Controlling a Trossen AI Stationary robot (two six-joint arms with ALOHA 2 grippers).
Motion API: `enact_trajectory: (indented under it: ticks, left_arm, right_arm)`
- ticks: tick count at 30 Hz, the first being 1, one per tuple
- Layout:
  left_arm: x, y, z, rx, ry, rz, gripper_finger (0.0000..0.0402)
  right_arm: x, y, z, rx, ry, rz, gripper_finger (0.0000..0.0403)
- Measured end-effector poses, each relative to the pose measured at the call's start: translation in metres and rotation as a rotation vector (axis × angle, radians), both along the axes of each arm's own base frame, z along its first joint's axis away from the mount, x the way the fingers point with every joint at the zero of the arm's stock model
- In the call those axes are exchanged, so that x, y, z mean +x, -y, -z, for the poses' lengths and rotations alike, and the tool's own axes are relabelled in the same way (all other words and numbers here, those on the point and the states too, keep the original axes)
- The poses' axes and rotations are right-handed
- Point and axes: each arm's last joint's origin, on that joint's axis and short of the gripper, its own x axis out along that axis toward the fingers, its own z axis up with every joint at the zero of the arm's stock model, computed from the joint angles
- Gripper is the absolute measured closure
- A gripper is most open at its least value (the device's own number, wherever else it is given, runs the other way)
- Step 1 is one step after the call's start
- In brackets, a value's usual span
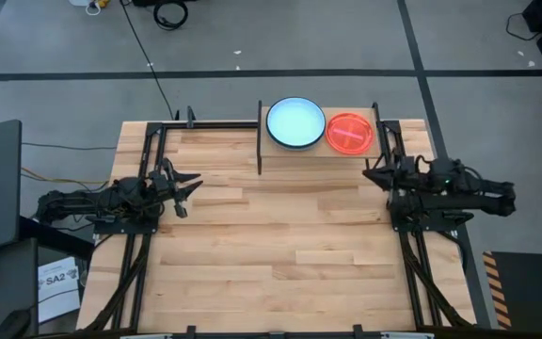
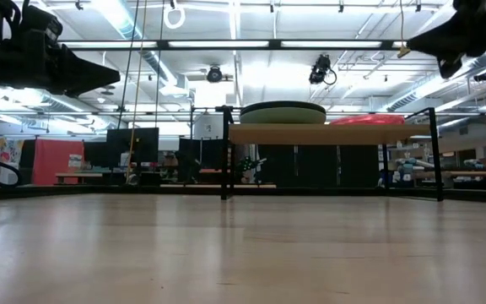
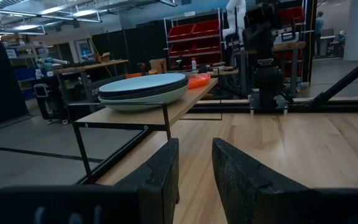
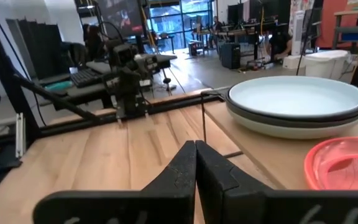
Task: Place and stack plates onto a shelf
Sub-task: Return to Home Position
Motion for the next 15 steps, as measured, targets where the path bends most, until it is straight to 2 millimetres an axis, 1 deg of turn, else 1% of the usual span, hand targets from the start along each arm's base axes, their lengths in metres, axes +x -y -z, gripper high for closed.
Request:
enact_trajectory:
  ticks: [15]
  left_arm:
    - [0.000,0.000,0.000,0.000,0.001,0.000,0.0299]
  right_arm:
    - [0.021,0.000,0.036,-0.001,0.015,0.000,0.0391]
